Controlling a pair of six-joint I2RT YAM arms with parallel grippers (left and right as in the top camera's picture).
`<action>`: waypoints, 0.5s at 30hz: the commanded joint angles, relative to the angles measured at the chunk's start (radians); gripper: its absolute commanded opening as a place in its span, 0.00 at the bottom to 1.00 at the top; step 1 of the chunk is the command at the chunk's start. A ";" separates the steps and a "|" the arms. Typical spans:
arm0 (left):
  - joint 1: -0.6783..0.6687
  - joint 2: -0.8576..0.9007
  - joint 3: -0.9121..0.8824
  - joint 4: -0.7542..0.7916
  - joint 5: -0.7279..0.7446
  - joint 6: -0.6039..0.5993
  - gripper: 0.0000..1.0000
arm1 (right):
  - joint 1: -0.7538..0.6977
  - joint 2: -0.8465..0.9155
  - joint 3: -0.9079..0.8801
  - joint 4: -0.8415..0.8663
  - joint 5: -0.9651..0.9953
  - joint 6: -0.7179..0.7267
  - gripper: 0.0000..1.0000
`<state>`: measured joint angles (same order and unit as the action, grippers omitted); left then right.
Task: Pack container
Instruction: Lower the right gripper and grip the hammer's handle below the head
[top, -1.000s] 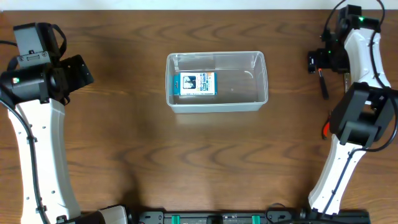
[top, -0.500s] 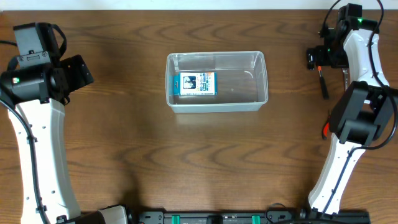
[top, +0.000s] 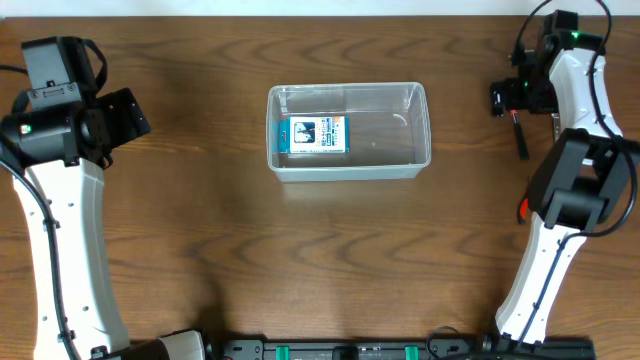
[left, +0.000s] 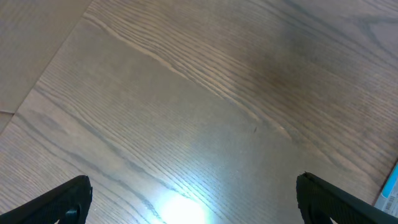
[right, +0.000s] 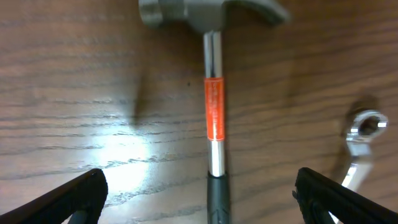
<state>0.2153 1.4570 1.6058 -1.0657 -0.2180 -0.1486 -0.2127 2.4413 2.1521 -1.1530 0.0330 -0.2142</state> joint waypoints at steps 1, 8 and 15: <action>0.004 0.002 0.002 0.000 -0.022 0.016 0.98 | 0.009 0.032 0.001 -0.007 -0.007 -0.012 0.99; 0.004 0.002 0.002 0.000 -0.022 0.016 0.98 | 0.009 0.048 0.001 -0.015 -0.008 -0.012 0.99; 0.004 0.002 0.002 0.000 -0.022 0.016 0.98 | 0.007 0.048 0.001 -0.018 -0.042 -0.037 0.99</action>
<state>0.2153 1.4570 1.6058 -1.0660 -0.2180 -0.1486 -0.2131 2.4676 2.1521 -1.1671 0.0216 -0.2276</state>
